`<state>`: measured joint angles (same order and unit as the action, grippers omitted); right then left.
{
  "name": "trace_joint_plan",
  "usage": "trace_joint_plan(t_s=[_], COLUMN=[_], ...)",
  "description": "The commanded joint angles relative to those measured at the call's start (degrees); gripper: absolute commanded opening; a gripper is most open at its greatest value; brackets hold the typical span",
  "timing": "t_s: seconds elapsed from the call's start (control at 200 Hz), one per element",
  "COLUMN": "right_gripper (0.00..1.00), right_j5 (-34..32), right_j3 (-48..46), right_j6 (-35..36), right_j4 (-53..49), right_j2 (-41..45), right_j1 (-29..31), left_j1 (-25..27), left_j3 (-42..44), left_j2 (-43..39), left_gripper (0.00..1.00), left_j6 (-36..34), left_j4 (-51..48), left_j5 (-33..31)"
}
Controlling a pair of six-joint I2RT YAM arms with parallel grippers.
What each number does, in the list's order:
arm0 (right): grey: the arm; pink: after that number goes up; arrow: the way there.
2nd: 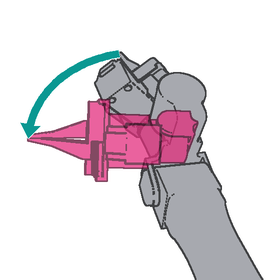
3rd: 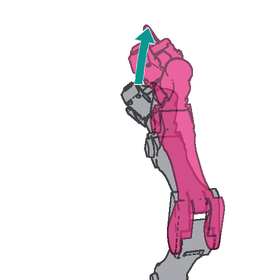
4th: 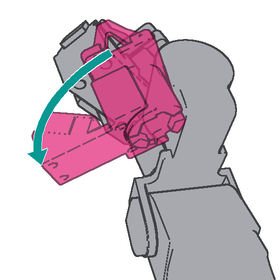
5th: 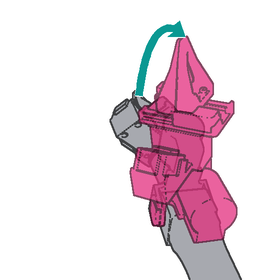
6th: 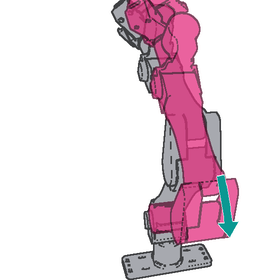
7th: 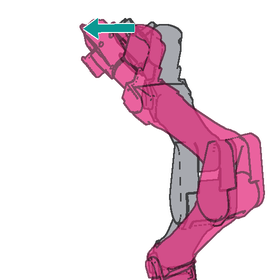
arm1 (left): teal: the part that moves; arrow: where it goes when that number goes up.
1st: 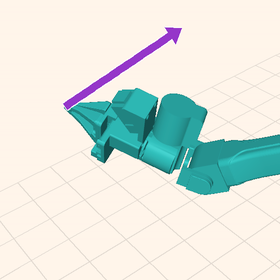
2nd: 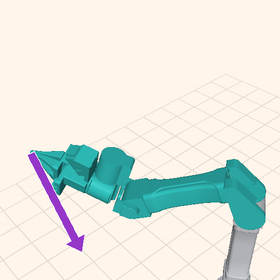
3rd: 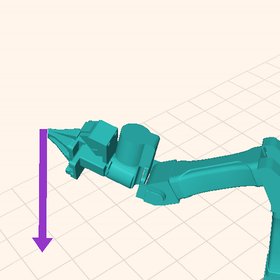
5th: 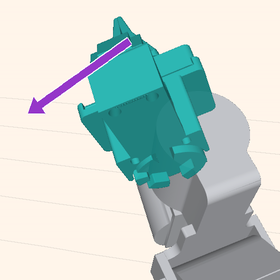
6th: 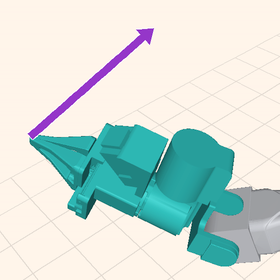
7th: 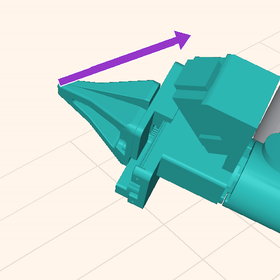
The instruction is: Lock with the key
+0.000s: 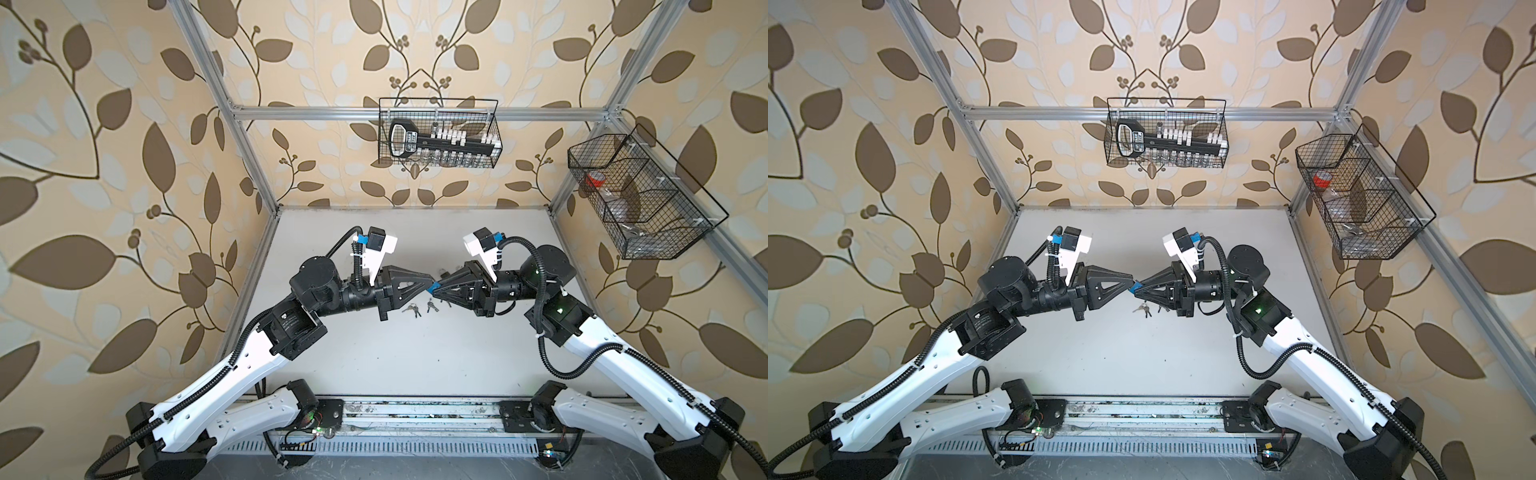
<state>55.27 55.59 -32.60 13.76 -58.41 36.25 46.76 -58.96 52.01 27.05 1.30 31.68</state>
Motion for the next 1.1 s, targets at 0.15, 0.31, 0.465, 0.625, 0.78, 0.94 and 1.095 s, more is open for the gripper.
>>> trace_joint_plan(t_s=[0.15,0.31,0.465,0.625,0.78,0.94,1.095], right_gripper=[0.43,0.50,0.49,0.49,0.47,0.46,0.44], right_j5=[-11.9,-21.3,-35.9,-44.4,-49.8,-53.1,-54.8], right_j3=[-2.2,-6.8,-8.0,-9.8,-9.4,-8.4,-6.8], right_j6=[17.0,21.9,22.4,21.4,22.8,25.0,24.8], right_j4=[-9.0,-13.4,-18.0,-13.9,-9.1,-6.5,-5.8], right_j2=[6.6,11.5,11.0,8.9,5.3,2.2,0.1], right_j1=[-0.1,0.0,2.5,8.5,14.5,16.6,16.6], left_j1=[3.2,3.2,3.2,3.2,3.2,3.2,3.2], left_j3=[-3.5,-6.3,-9.1,-9.6,-8.6,-8.5,-8.1], left_j2=[-2.6,-1.4,0.7,1.5,1.3,1.3,0.9], left_gripper=[0.00,0.00,0.00,0.00,0.00,0.00,0.00], left_j6=[-2.6,-2.9,-1.7,0.6,1.9,1.5,1.5], left_j4=[-16.6,-19.5,-23.2,-24.0,-22.4,-22.0,-21.7], left_j5=[-16.1,-26.6,-32.6,-34.9,-35.0,-33.5,-33.1])
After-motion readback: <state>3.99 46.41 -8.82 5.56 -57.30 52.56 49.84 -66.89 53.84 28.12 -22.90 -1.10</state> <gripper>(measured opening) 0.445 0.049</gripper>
